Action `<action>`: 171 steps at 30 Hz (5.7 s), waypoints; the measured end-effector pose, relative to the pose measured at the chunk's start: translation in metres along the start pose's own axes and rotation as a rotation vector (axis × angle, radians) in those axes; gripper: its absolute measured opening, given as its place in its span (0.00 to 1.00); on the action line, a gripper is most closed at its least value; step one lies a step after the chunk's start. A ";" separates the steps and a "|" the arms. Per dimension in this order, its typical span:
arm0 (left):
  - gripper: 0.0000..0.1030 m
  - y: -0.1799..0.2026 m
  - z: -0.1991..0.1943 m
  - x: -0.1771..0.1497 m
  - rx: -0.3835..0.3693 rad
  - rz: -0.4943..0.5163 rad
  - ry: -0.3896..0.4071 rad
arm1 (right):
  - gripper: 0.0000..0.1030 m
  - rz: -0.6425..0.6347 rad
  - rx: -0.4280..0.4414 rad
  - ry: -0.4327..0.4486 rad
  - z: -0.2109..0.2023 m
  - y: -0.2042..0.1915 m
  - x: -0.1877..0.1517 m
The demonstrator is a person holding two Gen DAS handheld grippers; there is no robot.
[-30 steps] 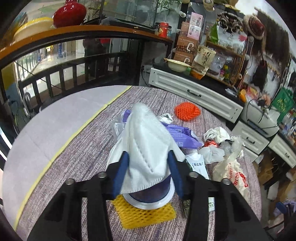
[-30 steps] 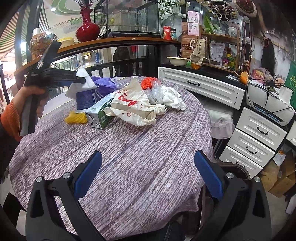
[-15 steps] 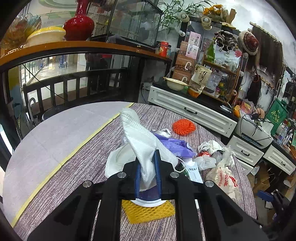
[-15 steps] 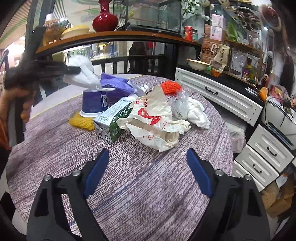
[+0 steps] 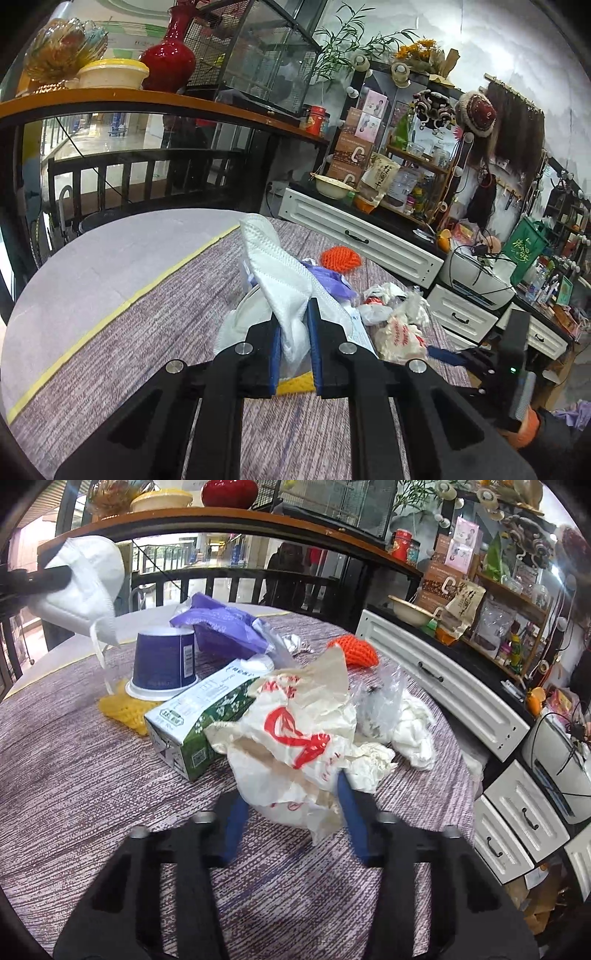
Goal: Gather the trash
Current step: 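Grasp the white plastic bag with red print with the right gripper, then carry the white bag and mask to the black bin and release both, then open both grippers over the bin and withdraw toward the table, then grasp the blue-and-white cup with the left gripper while the right grasps the milk carton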
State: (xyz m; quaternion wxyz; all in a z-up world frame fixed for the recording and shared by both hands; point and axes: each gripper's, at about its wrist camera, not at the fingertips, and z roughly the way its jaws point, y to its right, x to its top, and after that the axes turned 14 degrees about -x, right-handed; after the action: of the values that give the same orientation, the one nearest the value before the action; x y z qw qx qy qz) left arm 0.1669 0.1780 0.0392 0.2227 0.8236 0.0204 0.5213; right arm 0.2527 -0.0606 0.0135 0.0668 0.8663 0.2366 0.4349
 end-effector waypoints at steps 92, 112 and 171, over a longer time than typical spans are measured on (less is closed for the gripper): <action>0.16 0.338 0.248 -0.239 -0.417 0.354 -0.689 | 0.73 0.923 -0.552 -0.336 -0.099 0.302 -0.358; 0.95 0.346 0.203 -0.230 -0.572 0.380 -0.679 | 0.82 0.963 -0.536 -0.301 -0.110 0.306 -0.352; 0.74 -0.036 0.138 -0.005 0.143 0.075 -0.316 | 0.87 0.296 0.111 -0.069 -0.044 0.053 -0.046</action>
State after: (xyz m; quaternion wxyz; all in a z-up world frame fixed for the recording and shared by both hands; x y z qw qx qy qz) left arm 0.2916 0.1607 -0.0286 0.1444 0.9091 -0.0085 0.3907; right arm 0.2132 -0.1327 0.0241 -0.0379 0.9085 0.1273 0.3963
